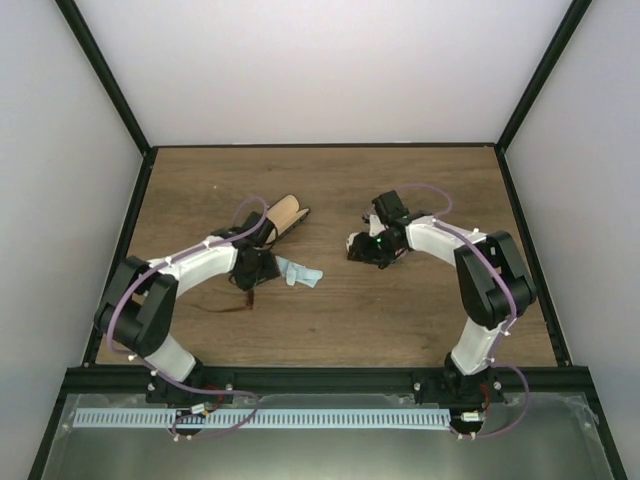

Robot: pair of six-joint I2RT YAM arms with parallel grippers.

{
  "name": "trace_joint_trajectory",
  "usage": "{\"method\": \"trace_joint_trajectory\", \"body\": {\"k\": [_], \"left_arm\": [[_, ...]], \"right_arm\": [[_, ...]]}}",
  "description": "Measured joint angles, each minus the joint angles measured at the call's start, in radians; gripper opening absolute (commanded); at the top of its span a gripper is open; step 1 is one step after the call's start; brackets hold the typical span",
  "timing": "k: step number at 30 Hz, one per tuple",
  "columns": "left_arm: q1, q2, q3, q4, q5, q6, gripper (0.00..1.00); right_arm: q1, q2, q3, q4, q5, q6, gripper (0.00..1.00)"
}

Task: Organize the sunglasses
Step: Pick up the glasses cleaning cloth from the center of the board.

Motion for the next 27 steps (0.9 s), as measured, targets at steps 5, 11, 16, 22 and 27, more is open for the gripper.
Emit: {"method": "trace_joint_trajectory", "body": {"k": [5, 11, 16, 22, 27], "left_arm": [[0.000, -0.033, 0.068, 0.005, 0.011, -0.002, 0.75], [0.000, -0.055, 0.109, 0.023, 0.020, -0.010, 0.75], [0.000, -0.055, 0.109, 0.019, 0.021, -0.017, 0.75], [0.000, -0.056, 0.109, 0.005, 0.021, -0.016, 0.75], [0.003, -0.068, 0.093, -0.002, 0.021, -0.016, 0.75]], "right_arm": [[0.131, 0.000, 0.049, -0.009, 0.052, -0.038, 0.51], [0.243, 0.006, 0.059, -0.019, 0.092, -0.052, 0.48], [0.285, 0.076, 0.132, -0.037, 0.154, -0.056, 0.45], [0.305, 0.154, 0.195, -0.057, 0.201, -0.070, 0.43], [0.317, 0.201, 0.243, -0.068, 0.217, -0.077, 0.31]]}}
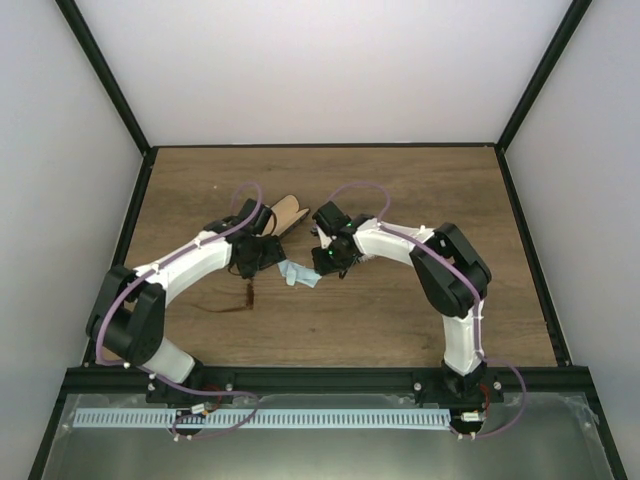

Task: Organize the sunglasses
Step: Pick up the glasses cleaning cloth from the center of the board.

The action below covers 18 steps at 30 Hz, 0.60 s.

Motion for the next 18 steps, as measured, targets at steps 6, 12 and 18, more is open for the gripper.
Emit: {"method": "trace_joint_trajectory", "body": {"k": [6, 12, 18], "left_arm": [[0.008, -0.001, -0.004, -0.013, -0.001, 0.001, 0.75], [0.015, -0.006, -0.004, -0.013, 0.000, 0.003, 0.75], [0.016, -0.006, -0.005, -0.011, 0.000, 0.004, 0.75]], "right_arm": [[0.010, 0.013, 0.012, -0.005, -0.001, 0.003, 0.31], [0.013, 0.010, 0.015, -0.026, -0.002, 0.007, 0.32], [0.019, 0.008, 0.014, -0.041, -0.016, 0.012, 0.31]]}}
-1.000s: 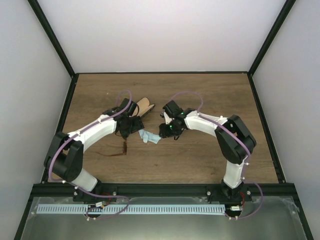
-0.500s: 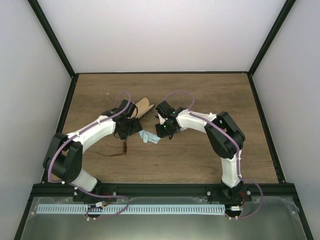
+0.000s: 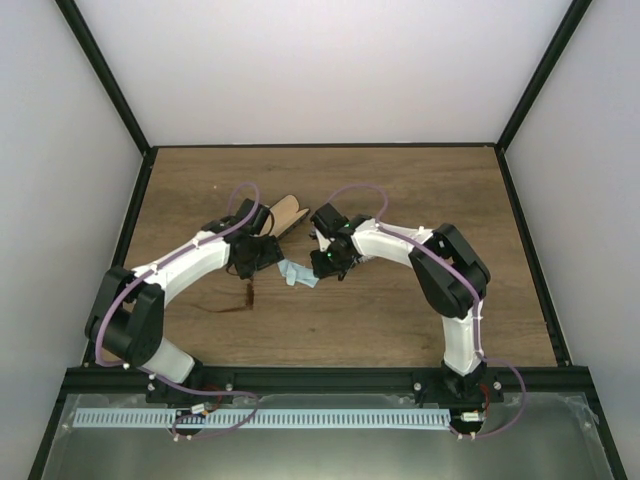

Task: Organize the sunglasses
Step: Pick up the glasses cleaning cloth from the center of the board.

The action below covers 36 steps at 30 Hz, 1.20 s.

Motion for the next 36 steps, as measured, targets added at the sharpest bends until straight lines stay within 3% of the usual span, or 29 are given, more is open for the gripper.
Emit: {"method": "trace_joint_trajectory", "body": {"k": [3, 18, 34, 35, 36], "left_arm": [[0.000, 0.000, -0.007, 0.000, 0.000, 0.000, 0.75], [0.001, -0.010, -0.031, 0.002, 0.000, -0.001, 0.74], [0.001, -0.010, -0.036, 0.000, -0.001, 0.005, 0.74], [0.001, -0.010, -0.036, 0.000, -0.001, 0.005, 0.74], [0.001, -0.010, -0.036, 0.000, -0.001, 0.005, 0.74]], "right_arm": [[0.003, -0.001, -0.002, 0.000, -0.007, 0.011, 0.30], [0.004, -0.023, -0.048, 0.016, -0.019, 0.031, 0.01], [0.004, -0.094, -0.068, 0.045, -0.018, 0.045, 0.01], [0.004, -0.095, -0.068, 0.045, -0.018, 0.045, 0.03], [0.004, -0.095, -0.068, 0.045, -0.018, 0.046, 0.13]]}}
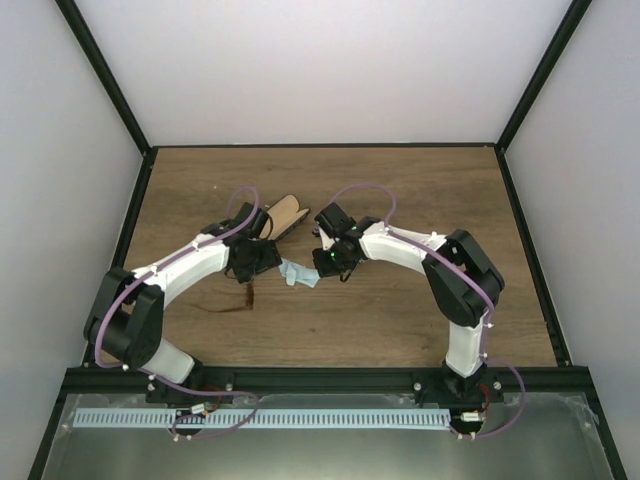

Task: Organize the sunglasses
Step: Pick up the glasses cleaning cloth from the center of the board.

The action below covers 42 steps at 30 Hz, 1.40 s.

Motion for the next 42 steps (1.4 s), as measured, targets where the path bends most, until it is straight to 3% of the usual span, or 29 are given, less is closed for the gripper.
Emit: {"method": "trace_joint_trajectory", "body": {"k": [2, 5, 14, 21, 34, 42], "left_arm": [[0.000, 0.000, 0.000, 0.000, 0.000, 0.001, 0.74], [0.000, 0.000, 0.000, 0.000, 0.000, 0.002, 0.74], [0.000, 0.000, 0.000, -0.002, 0.000, 0.007, 0.74], [0.000, 0.000, 0.005, -0.018, 0.000, 0.019, 0.74], [0.000, 0.000, 0.020, -0.044, -0.004, 0.029, 0.74], [0.000, 0.000, 0.023, -0.046, -0.003, 0.032, 0.74]], "right_arm": [[0.000, 0.000, 0.000, -0.002, 0.000, 0.008, 0.29], [0.000, 0.002, 0.002, -0.008, -0.001, 0.013, 0.37], [0.001, 0.019, 0.000, 0.005, -0.019, 0.032, 0.36], [0.001, 0.059, 0.000, 0.026, -0.039, 0.043, 0.33], [0.001, 0.073, 0.000, 0.047, -0.056, 0.065, 0.01], [0.001, 0.064, 0.000, 0.033, -0.037, 0.072, 0.01]]}}
